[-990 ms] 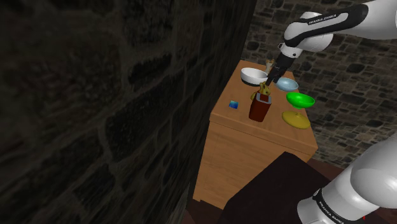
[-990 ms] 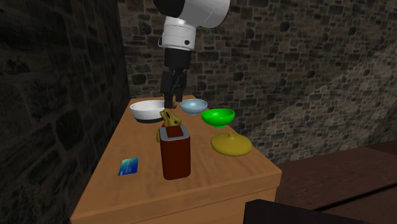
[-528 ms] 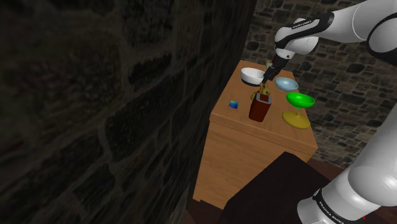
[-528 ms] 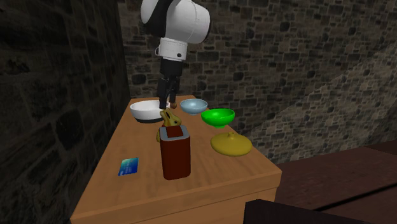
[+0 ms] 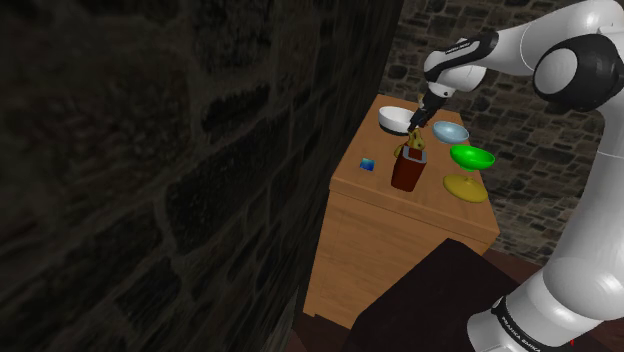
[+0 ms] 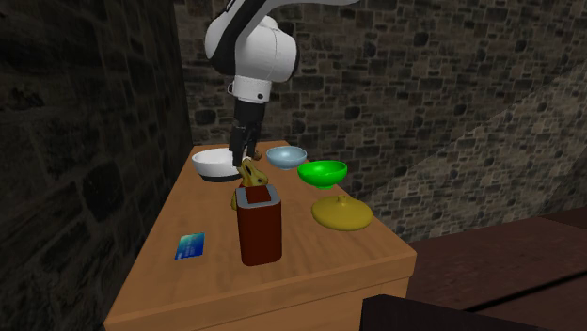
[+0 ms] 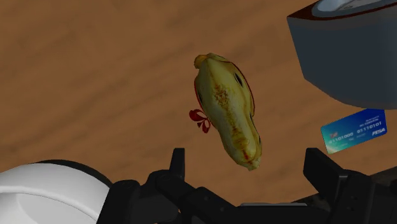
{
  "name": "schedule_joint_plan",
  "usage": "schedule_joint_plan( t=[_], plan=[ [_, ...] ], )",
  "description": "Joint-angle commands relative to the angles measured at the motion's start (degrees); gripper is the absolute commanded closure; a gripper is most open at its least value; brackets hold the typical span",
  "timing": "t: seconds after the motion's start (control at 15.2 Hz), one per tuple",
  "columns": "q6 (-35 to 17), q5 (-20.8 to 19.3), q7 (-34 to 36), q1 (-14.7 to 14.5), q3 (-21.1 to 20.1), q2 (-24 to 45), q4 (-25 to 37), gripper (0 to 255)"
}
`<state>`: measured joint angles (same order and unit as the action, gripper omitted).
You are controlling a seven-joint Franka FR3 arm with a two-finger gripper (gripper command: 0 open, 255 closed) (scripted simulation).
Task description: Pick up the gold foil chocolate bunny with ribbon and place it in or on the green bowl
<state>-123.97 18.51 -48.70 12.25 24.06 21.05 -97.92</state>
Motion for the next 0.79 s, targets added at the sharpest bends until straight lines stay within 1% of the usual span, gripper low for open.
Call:
schedule_joint_plan(
  t=[0.0, 0.13, 0.66, 0.73],
  plan=[
    [-1.2, 0.6, -0.3, 0.1, -0.3, 1.0, -0.2, 0],
    [-2.6, 1.2, -0.7, 0.3, -0.6, 2.1, -0.6, 0],
    [-2.6, 1.2, -0.7, 0.3, -0.6, 2.1, -0.6, 0],
    [-2.6, 1.2, -0.7, 0.3, -0.6, 2.1, -0.6, 255]
  ],
)
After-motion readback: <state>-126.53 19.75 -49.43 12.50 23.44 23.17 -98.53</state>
